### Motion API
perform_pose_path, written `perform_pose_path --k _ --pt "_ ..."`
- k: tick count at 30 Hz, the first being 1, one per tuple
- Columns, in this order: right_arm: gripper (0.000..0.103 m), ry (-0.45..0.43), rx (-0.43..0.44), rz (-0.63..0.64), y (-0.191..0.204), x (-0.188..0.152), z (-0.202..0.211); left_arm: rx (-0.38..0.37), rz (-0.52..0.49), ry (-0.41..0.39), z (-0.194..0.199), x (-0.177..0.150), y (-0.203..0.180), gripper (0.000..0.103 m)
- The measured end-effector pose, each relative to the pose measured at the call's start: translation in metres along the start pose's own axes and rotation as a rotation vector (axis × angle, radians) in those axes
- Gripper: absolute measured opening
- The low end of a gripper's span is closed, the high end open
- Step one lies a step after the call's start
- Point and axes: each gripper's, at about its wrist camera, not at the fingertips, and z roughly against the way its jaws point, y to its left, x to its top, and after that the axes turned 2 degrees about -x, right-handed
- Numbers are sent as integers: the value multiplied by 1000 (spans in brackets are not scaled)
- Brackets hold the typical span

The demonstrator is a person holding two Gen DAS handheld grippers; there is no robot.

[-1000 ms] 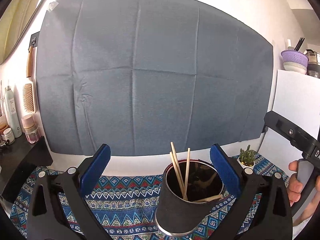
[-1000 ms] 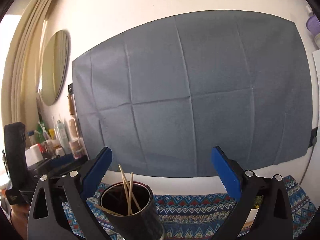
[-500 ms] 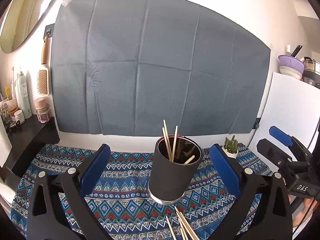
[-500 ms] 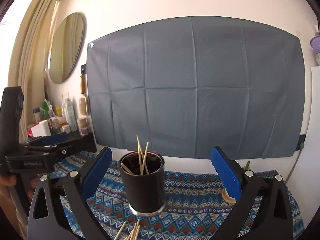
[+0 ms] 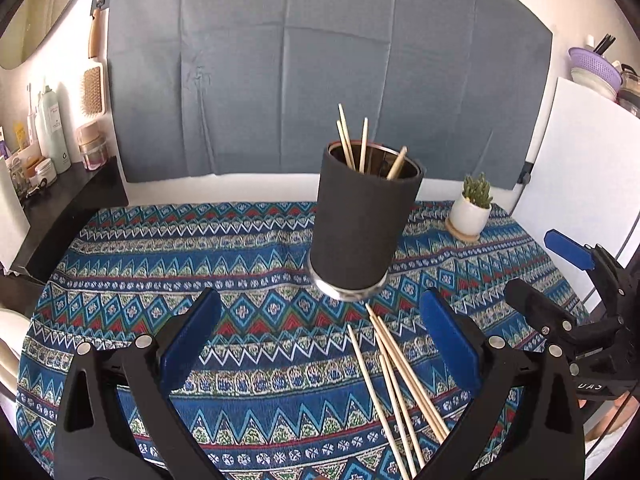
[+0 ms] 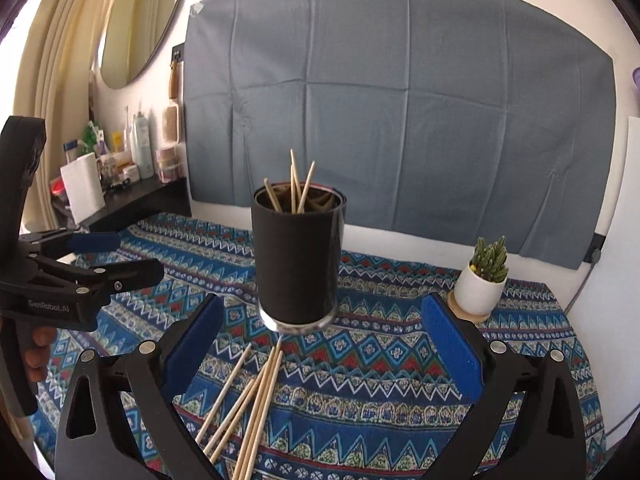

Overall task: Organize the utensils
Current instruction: 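Lower both open tools toward the wooden sticks lying beside the cup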

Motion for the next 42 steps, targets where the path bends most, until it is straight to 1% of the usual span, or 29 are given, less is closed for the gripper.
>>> perform_pose_path --k 3,6,11,15,18,22,24,25,28,30,31,34,40,42 --pt "95 79 1 43 8 -18 -11 19 -24 64 -16 -15 -2 97" --pt "95 150 12 62 13 -35 -20 28 -11 119 -31 -26 1 97" --pt "95 273 56 9 10 -55 -40 41 -25 195 -55 -40 1 97" --pt "95 386 84 -35 5 -73 -62 5 -38 271 -74 -51 0 97" --pt "95 433 83 -45 1 -82 -75 -22 -37 310 -87 -57 0 97" --pt "95 461 71 -32 -1 -88 -88 -23 -30 333 -100 -60 1 97" --pt "95 470 61 -8 0 -91 -92 -8 -31 343 -106 -62 1 97" --pt "95 469 51 12 1 -93 -92 -1 -38 349 -109 -63 0 97" --pt "95 453 38 43 3 -95 -93 -13 -46 351 -113 -67 -3 97" --pt "95 445 36 35 1 -96 -93 -2 -76 350 -114 -68 -6 97" --pt "95 442 37 28 0 -97 -93 -11 -82 354 -116 -68 -8 97" --pt "95 436 31 19 -3 -97 -91 26 -119 344 -120 -71 -14 97" --pt "95 442 32 -15 -4 -99 -90 27 -116 337 -121 -70 -16 97" --pt "95 448 44 -27 -5 -100 -89 31 -115 333 -121 -69 -17 98"
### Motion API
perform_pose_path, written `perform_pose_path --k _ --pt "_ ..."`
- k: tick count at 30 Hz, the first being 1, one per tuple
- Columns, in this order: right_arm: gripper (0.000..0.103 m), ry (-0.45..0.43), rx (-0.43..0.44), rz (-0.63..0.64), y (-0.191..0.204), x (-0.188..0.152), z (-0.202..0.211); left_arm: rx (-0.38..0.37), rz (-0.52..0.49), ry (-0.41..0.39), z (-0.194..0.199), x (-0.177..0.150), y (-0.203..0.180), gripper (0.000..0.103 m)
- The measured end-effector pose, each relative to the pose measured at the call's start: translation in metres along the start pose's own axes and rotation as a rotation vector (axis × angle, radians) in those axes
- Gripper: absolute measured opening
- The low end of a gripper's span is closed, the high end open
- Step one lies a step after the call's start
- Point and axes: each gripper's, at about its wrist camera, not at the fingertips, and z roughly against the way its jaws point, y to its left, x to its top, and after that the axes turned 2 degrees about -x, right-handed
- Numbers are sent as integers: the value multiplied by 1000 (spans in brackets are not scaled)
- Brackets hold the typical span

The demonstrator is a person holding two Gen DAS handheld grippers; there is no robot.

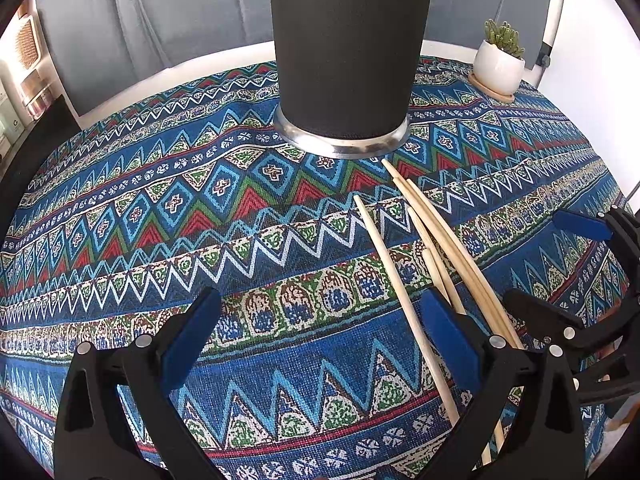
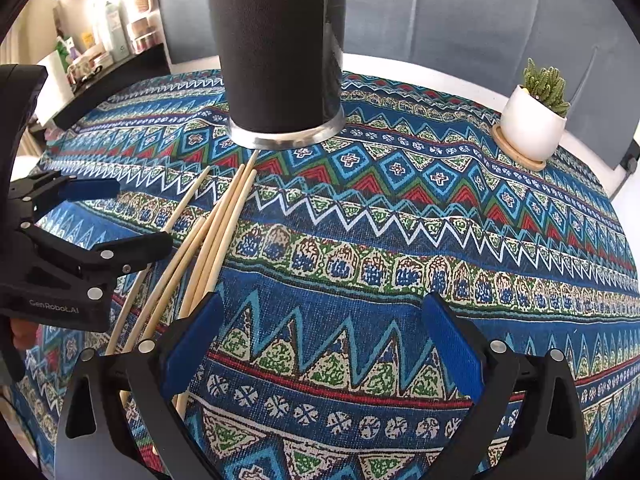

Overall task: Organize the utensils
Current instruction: 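Lower both open tools toward the wooden sticks lying beside the cup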

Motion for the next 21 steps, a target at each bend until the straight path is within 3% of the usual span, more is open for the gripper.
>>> perform_pose_path --k 21 --pt "95 -12 77 7 6 -2 5 17 16 -7 5 -5 17 98"
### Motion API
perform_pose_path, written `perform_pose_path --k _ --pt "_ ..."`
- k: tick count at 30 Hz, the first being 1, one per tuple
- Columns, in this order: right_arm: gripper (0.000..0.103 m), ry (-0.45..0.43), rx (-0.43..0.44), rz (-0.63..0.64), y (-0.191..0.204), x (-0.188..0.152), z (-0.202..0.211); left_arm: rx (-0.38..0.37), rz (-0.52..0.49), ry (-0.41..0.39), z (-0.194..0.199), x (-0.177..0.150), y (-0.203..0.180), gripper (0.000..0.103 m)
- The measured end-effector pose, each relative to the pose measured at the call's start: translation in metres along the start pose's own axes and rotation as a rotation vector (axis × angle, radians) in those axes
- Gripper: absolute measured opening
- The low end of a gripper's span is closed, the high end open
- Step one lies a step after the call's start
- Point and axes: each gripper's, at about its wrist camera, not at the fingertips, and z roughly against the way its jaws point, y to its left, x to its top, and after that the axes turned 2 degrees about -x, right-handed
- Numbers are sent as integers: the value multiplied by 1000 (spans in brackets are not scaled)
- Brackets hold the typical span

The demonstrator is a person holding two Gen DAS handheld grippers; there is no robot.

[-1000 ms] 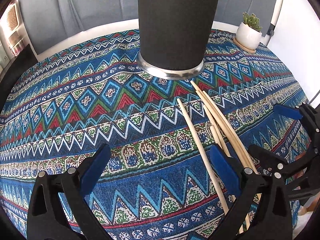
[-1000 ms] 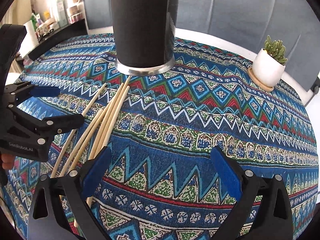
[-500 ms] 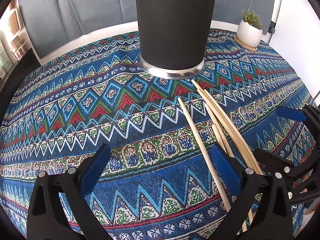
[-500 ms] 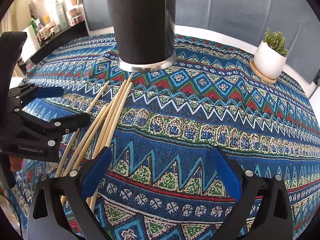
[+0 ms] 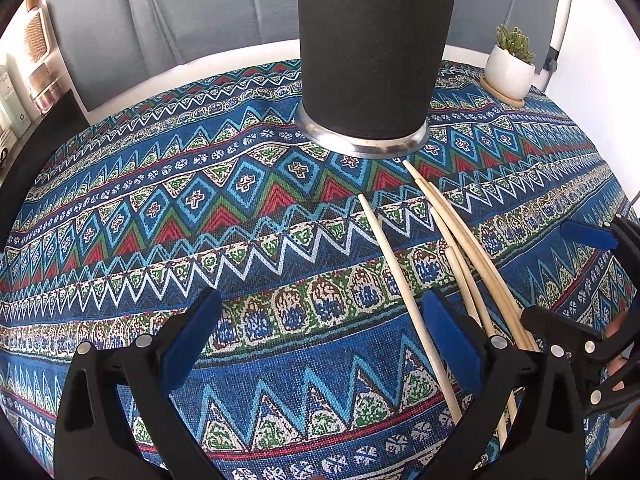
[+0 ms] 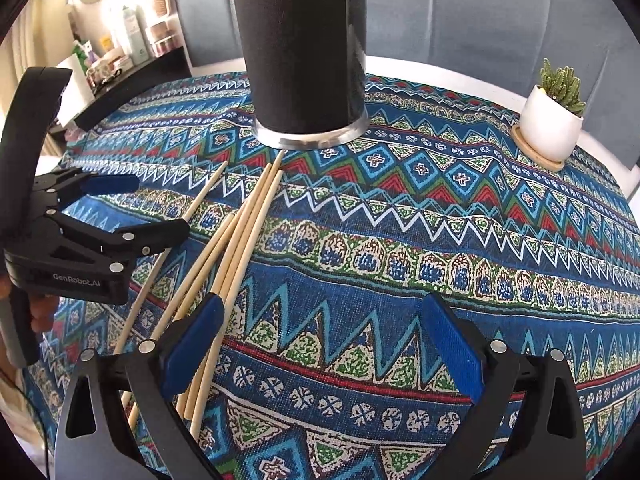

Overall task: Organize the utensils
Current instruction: 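Lower both open tools toward the wooden sticks lying beside the cup, then close the left tool on a stick while the right tool grasps another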

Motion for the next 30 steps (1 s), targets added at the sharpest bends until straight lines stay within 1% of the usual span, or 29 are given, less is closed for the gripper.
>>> perform_pose_path --k 3,5,8,11,30 --pt "95 2 1 1 2 0 -1 3 0 -9 1 -2 0 98" --pt "95 5 -13 -1 3 -1 -1 1 -2 -12 1 -2 0 98" --pt "95 10 -49 58 9 -1 -2 -1 -7 -22 1 -2 0 99" --pt "95 17 -36 27 4 -2 -3 -1 -7 -27 1 -3 -1 99" --pt "97 17 -25 23 3 -1 -6 -12 -5 -35 0 -4 -1 99"
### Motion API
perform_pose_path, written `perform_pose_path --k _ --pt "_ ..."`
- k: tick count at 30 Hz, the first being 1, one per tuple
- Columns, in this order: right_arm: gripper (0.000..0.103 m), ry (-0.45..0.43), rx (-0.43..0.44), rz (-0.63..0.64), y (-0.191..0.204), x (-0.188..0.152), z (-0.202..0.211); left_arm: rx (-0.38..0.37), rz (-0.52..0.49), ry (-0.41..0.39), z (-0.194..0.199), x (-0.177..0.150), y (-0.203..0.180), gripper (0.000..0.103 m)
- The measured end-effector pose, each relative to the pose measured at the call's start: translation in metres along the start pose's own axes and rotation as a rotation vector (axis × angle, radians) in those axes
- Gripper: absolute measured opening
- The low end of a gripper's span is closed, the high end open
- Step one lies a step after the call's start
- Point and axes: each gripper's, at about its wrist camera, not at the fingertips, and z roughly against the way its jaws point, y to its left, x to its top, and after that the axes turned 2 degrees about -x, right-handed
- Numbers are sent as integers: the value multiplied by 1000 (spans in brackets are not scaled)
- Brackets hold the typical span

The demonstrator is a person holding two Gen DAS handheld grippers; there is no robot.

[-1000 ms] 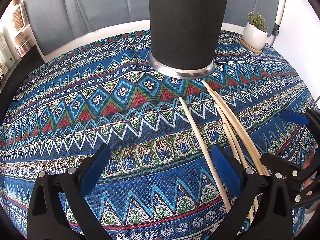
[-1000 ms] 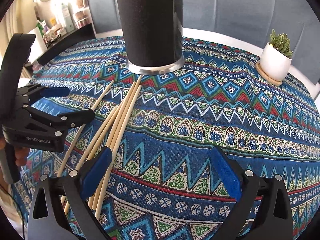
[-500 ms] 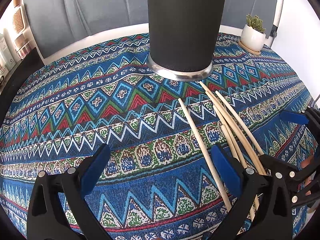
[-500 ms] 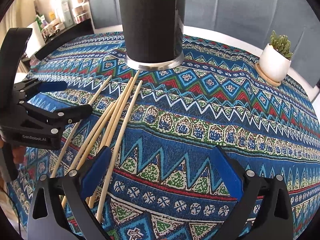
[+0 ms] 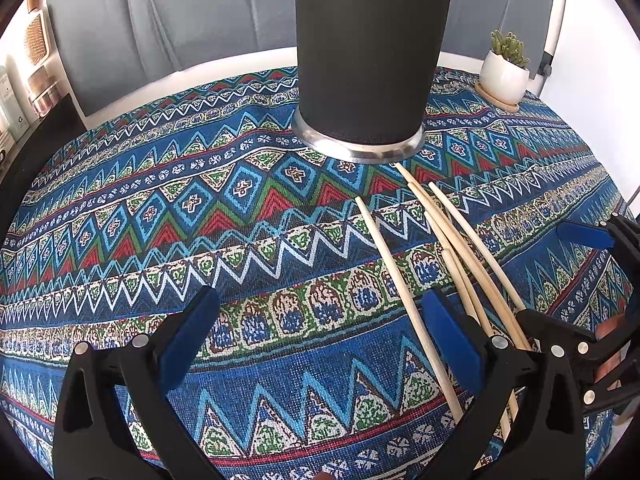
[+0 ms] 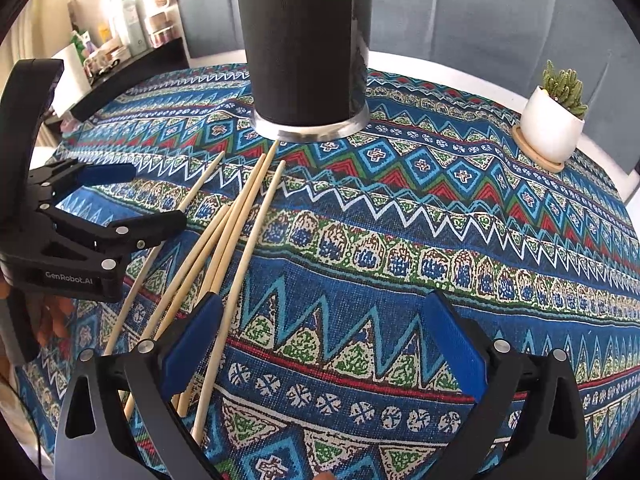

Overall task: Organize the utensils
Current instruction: 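Close the left tool on a stick while the right tool grasps another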

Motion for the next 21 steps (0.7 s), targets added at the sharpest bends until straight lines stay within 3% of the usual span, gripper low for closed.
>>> perform_pose_path --k 6,8,10,11,12,13,17,18,21 --pt "96 -1 3 8 0 -1 1 4 2 -1 0 0 -1 98" --pt "91 -6 44 73 1 -4 4 9 9 -14 3 -1 -1 88" --pt "56 -31 60 85 -4 -9 13 13 7 -24 7 -2 -3 76" --pt "46 -36 59 75 -8 -11 17 13 10 -26 9 -2 -4 69" --pt "22 -39 50 64 -12 -13 20 16 15 -28 11 -3 -5 59" --pt "12 -37 46 51 -17 -14 23 15 18 -29 14 -5 -4 55" --pt "6 -20 33 14 -31 -21 31 -15 41 -11 21 -8 1 11" --pt "6 -19 41 -2 -35 -22 33 -25 59 3 23 -9 3 6" --pt "4 -42 79 -21 -39 -29 41 -57 55 37 27 -13 2 5"
